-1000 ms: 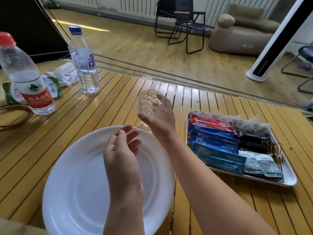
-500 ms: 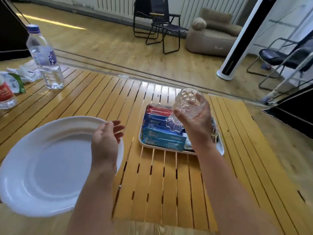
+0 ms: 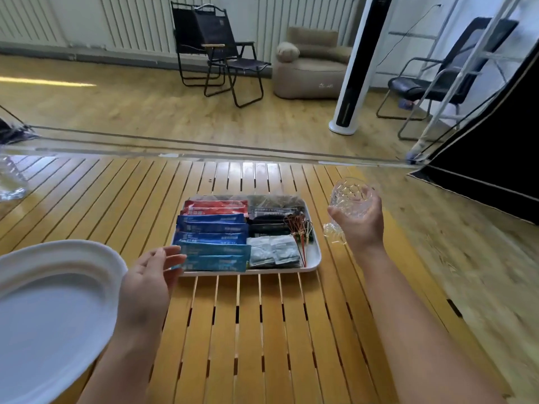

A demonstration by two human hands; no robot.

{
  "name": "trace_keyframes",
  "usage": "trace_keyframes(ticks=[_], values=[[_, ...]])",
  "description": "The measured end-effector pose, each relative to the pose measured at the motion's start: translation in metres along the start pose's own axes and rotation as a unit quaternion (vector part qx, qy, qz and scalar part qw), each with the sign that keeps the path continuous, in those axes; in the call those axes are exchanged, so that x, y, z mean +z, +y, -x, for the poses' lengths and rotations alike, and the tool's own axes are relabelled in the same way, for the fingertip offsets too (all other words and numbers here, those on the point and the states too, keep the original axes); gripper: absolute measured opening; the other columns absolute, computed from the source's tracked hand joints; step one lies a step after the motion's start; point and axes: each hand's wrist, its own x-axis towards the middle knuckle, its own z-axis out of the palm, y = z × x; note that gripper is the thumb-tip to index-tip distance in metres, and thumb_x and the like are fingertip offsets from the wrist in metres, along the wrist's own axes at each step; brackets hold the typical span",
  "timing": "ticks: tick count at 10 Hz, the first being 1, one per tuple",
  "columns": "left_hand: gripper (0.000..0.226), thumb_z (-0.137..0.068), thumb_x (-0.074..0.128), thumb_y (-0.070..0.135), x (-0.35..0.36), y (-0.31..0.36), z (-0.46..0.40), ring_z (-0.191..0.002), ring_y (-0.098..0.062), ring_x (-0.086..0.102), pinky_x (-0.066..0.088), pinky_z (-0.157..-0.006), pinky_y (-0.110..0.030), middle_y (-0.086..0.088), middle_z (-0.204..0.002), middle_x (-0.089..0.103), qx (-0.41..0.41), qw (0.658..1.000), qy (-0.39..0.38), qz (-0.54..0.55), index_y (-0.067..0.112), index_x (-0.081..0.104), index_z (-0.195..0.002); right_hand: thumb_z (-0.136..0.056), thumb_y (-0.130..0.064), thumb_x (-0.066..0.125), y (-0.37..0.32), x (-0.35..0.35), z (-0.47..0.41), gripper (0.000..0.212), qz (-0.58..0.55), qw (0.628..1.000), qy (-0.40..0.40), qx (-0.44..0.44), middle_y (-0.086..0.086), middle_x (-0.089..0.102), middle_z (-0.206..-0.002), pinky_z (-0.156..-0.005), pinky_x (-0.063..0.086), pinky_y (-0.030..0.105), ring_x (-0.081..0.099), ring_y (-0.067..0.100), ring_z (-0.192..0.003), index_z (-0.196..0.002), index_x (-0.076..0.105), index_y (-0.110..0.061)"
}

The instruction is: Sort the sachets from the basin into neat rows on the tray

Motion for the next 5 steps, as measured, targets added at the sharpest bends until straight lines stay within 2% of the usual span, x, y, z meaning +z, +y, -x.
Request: trace_keyframes(ticks=[1, 3, 4, 5], values=[[0.030, -0.105, 0.034, 0.029, 0.001, -0.005, -0.005, -0.104, -0.018, 0.062, 0.048, -0.079, -0.028, -0.005, -0.106, 0.068, 0.008, 1.000, 0.002, -0.016, 0.019, 0.062, -0.107, -0.073, -0.022, 0.083, 0.009, 0.016, -0.022, 0.080, -0.002, 1.000, -0.010, 0.004, -0.004, 0.047, -0.126, -0.091, 0.045, 0.028, 0.048, 0.016, -0.115, -0.139, 0.038, -0.022], [0.031, -0.105, 0.033, 0.028, 0.000, -0.010, -0.018, -0.102, -0.018, 0.062, 0.047, -0.077, -0.030, -0.005, -0.104, 0.069, 0.010, 0.999, 0.005, -0.034, 0.020, 0.063, -0.103, -0.073, -0.024, 0.083, 0.029, 0.046, -0.055, 0.082, 0.001, 1.000, -0.018, 0.021, 0.006, 0.047, -0.140, -0.103, 0.046, 0.046, 0.049, 0.021, -0.122, -0.140, 0.036, -0.021], [0.030, -0.105, 0.033, 0.028, -0.003, -0.010, -0.022, -0.102, -0.017, 0.062, 0.047, -0.076, -0.029, -0.005, -0.103, 0.069, 0.010, 0.999, 0.009, -0.037, 0.023, 0.063, -0.101, -0.073, -0.026, 0.083, 0.023, 0.052, -0.057, 0.085, -0.002, 0.999, -0.028, 0.022, 0.006, 0.046, -0.140, -0.102, 0.047, 0.042, 0.048, 0.019, -0.120, -0.142, 0.033, -0.023], [0.031, -0.105, 0.033, 0.028, -0.008, -0.010, -0.024, -0.102, -0.018, 0.062, 0.047, -0.078, -0.029, -0.004, -0.103, 0.069, 0.004, 1.000, 0.018, -0.024, 0.024, 0.063, -0.100, -0.077, -0.026, 0.080, 0.022, 0.052, -0.049, 0.092, -0.014, 0.999, -0.021, 0.034, 0.007, 0.037, -0.148, -0.101, 0.038, 0.030, 0.038, 0.012, -0.124, -0.148, 0.023, -0.023]])
